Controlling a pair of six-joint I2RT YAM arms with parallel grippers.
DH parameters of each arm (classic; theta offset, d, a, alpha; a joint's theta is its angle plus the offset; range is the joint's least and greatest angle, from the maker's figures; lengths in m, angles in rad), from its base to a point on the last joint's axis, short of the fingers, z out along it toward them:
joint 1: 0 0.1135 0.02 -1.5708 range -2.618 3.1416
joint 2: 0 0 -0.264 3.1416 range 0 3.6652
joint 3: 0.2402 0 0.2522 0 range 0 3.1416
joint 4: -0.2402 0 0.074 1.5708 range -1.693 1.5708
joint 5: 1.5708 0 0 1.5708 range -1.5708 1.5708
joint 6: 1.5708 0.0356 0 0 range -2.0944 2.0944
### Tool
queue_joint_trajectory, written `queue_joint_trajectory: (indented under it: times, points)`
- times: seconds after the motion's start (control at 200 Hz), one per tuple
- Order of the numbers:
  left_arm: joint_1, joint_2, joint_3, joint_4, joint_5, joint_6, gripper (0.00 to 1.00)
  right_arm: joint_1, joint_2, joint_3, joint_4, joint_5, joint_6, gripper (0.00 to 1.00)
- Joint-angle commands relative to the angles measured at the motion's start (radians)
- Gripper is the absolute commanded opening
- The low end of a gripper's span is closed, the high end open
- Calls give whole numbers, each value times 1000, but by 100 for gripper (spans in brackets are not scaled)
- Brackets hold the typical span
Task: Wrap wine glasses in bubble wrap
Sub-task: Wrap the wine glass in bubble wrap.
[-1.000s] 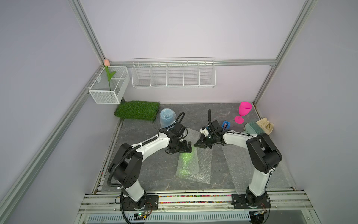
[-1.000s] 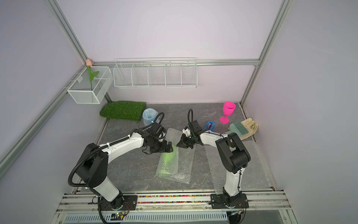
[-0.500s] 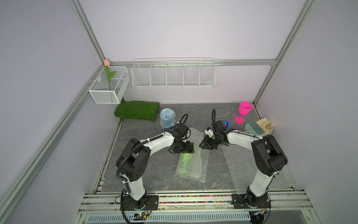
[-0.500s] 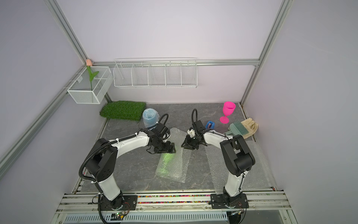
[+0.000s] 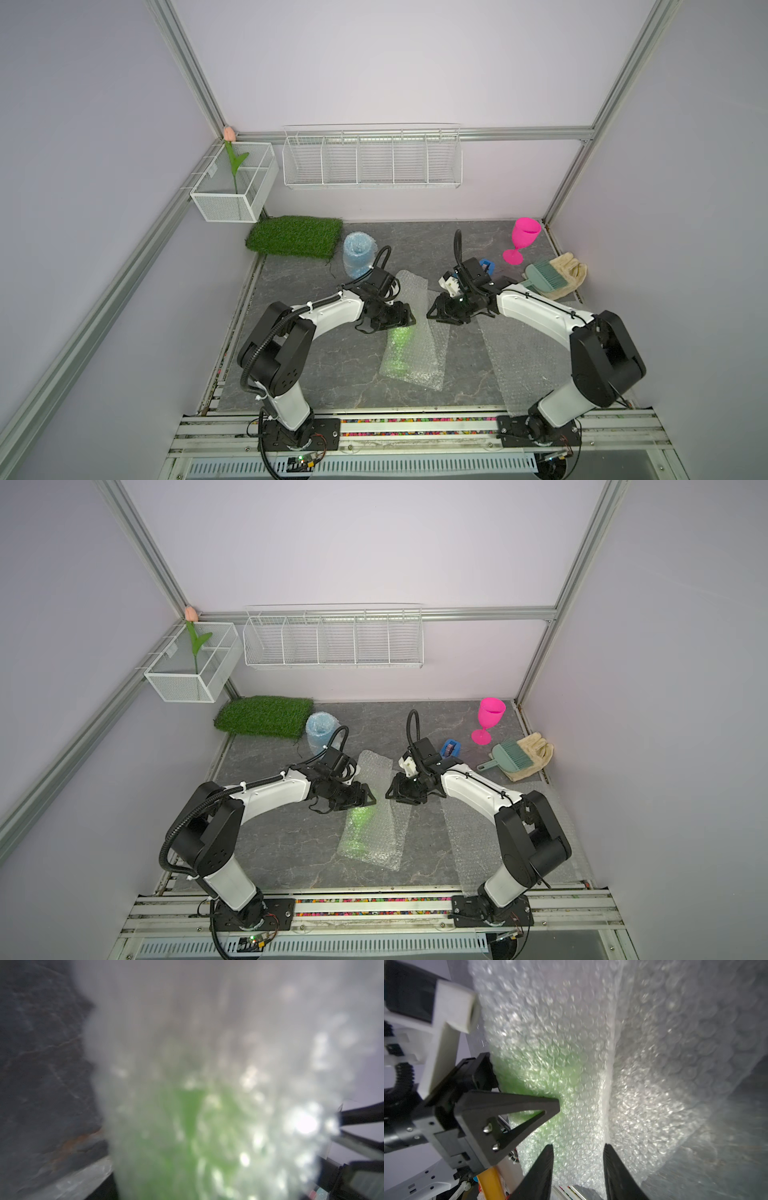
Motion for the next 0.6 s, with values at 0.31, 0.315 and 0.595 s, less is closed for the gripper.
queue_joint_trajectory:
  times: [0.31, 0.315, 0.595]
  points:
    - [125, -139, -158, 63, 98, -2, 68, 61, 116, -118, 138, -46, 102, 36]
    - [126, -140, -160, 62, 99, -2, 67, 61, 119, -119, 142, -49, 102, 36]
    - [130, -194, -177, 20, 127, 17, 64, 38, 202, -65, 15, 79, 2, 27]
